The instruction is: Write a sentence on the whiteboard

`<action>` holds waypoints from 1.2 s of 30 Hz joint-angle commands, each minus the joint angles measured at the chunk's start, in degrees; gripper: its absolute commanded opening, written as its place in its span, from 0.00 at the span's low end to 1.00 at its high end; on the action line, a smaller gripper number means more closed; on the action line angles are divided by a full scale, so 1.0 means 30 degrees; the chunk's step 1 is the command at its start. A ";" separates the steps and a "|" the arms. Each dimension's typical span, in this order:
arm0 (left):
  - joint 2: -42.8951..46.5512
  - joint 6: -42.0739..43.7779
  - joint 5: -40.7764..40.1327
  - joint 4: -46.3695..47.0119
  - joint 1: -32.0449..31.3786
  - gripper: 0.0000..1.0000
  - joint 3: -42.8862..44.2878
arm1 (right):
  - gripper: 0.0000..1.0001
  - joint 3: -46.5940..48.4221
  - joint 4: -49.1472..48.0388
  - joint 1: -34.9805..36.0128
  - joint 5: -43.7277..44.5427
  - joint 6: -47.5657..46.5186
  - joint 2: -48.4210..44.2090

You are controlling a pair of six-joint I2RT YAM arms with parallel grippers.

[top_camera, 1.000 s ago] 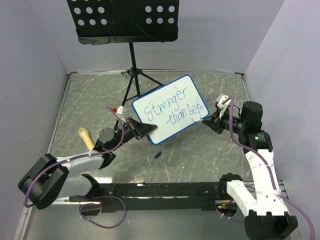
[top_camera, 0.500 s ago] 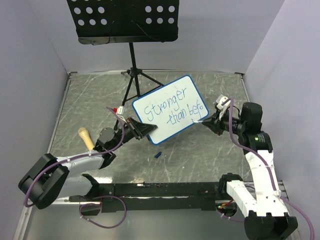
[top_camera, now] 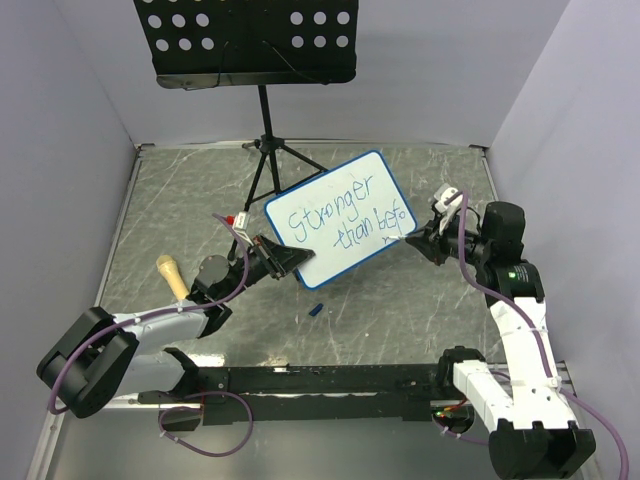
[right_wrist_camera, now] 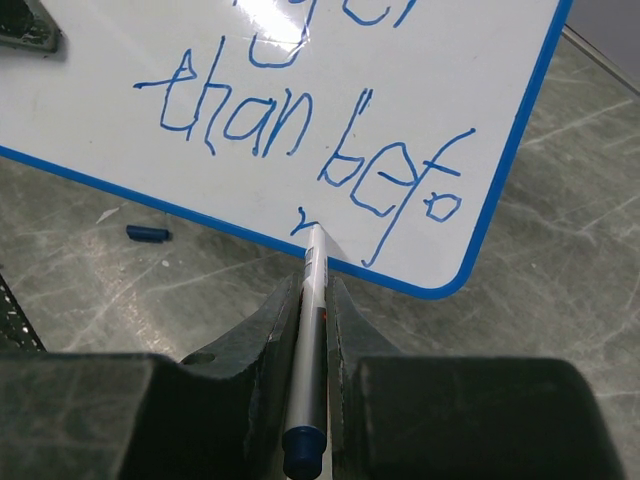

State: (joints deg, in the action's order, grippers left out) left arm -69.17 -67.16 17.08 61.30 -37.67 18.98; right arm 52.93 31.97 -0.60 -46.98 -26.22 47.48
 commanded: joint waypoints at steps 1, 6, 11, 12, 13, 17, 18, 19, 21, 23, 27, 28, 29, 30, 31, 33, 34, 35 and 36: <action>0.0555 -0.0408 0.0488 0.3914 -0.0012 0.01 0.0880 | 0.00 0.0199 -0.0579 0.0054 0.0661 0.0126 0.0022; 0.0672 -0.0349 0.0225 0.3620 -0.0012 0.01 0.0821 | 0.00 0.0404 -0.0402 -0.0150 -0.0743 0.0360 -0.0359; 0.0906 -0.0379 -0.0039 0.3562 -0.0041 0.01 0.0674 | 0.00 0.0581 0.0211 -0.0210 -0.0541 0.0011 -0.0389; 0.0965 -0.0321 -0.0039 0.3446 -0.0041 0.01 0.0645 | 0.00 0.0580 0.0301 -0.0181 -0.0425 -0.0049 -0.0389; 0.1053 -0.0291 -0.0097 0.3386 -0.0012 0.01 0.0645 | 0.00 0.0493 0.0360 -0.0210 -0.0394 -0.0137 -0.0360; 0.1141 -0.0261 -0.0186 0.3356 -0.0012 0.01 0.0615 | 0.00 0.0317 0.0682 -0.0210 -0.0131 -0.0489 -0.0477; 0.1112 -0.0290 -0.0128 0.3385 -0.0012 0.01 0.0616 | 0.00 0.0288 0.0741 -0.0181 -0.0044 -0.0518 -0.0418; 0.1054 -0.0291 -0.0127 0.3415 -0.0012 0.01 0.0645 | 0.00 0.0287 0.0828 -0.0210 0.0073 -0.0519 -0.0360; 0.0995 -0.0320 -0.0098 0.3503 -0.0012 0.01 0.0674 | 0.00 0.0258 0.0800 -0.0210 0.0191 -0.0606 -0.0389; 0.0966 -0.0320 -0.0040 0.3532 -0.0041 0.01 0.0704 | 0.00 0.0229 0.0742 -0.0210 0.0366 -0.0578 -0.0389; 0.0966 -0.0262 0.0048 0.3474 -0.0012 0.01 0.0791 | 0.00 0.0258 0.0478 -0.0210 0.1069 -0.0373 -0.0272; 0.0966 -0.0261 0.0048 0.3445 -0.0012 0.01 0.0763 | 0.00 0.0287 0.0304 -0.0210 0.1216 -0.0343 -0.0300; 0.0995 -0.0261 0.0048 0.3444 -0.0012 0.01 0.0733 | 0.00 0.0316 0.0244 -0.0210 0.1594 -0.0285 -0.0272; 0.0995 -0.0261 0.0048 0.3444 -0.0012 0.01 0.0733 | 0.00 0.0375 0.0156 -0.0239 0.1685 -0.0284 -0.0184; 0.1024 -0.0232 0.0077 0.3415 -0.0012 0.01 0.0733 | 0.00 0.0404 0.0126 -0.0239 0.1744 -0.0284 -0.0184; 0.1024 -0.0261 0.0107 0.3444 -0.0012 0.01 0.0733 | 0.00 0.0463 -0.0078 -0.0269 0.1773 -0.0255 -0.0038; 0.0966 -0.0232 0.0194 0.3473 -0.0012 0.01 0.0762 | 0.00 0.0492 -0.0224 -0.0297 0.1745 -0.0168 -0.0037; 0.0937 -0.0232 0.0195 0.3503 -0.0012 0.01 0.0762 | 0.00 0.0493 -0.0545 -0.0298 0.1686 0.0036 -0.0008; 0.0878 -0.0261 0.0224 0.3619 -0.0012 0.01 0.0762 | 0.00 0.0551 -0.0722 -0.0298 0.1570 0.0154 0.0079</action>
State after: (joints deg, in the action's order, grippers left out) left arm -68.93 -67.07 16.60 60.53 -37.67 18.98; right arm 52.95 33.28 -1.08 -43.66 -26.81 46.96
